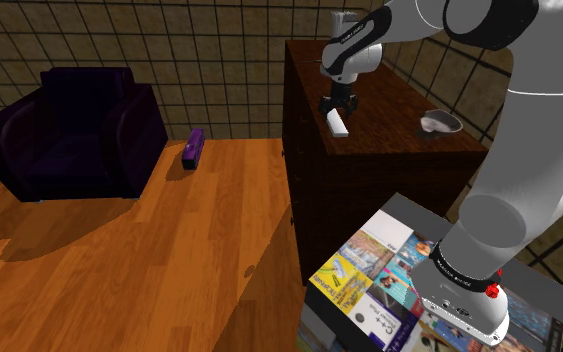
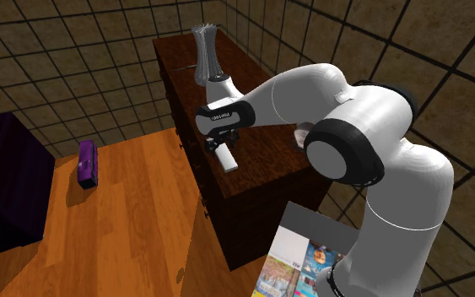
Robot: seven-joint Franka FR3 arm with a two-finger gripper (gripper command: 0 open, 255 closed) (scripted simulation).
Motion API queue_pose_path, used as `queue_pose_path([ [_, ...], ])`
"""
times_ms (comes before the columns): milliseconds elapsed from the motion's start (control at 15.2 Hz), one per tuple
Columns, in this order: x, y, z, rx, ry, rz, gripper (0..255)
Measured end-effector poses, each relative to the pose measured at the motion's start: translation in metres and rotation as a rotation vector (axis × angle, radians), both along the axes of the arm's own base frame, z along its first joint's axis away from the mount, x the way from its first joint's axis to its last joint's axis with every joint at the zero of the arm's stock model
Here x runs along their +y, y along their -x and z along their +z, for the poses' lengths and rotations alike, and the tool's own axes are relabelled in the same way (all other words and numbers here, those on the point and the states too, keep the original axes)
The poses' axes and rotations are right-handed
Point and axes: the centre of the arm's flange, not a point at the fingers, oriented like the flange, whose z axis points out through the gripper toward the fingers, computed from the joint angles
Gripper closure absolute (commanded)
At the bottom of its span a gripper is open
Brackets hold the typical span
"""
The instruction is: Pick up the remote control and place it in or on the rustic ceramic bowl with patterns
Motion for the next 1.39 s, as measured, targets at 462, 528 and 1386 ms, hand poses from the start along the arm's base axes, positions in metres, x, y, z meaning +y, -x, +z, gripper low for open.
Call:
queue_pose_path([
  [462, 0.000, 0.000, 0.000, -0.001, 0.000, 0.000, 255],
  [528, 0.000, 0.000, 0.000, -0.001, 0.000, 0.000, 255],
  [1386, 0.000, 0.001, 0.037, 0.000, 0.000, 0.000, 255],
])
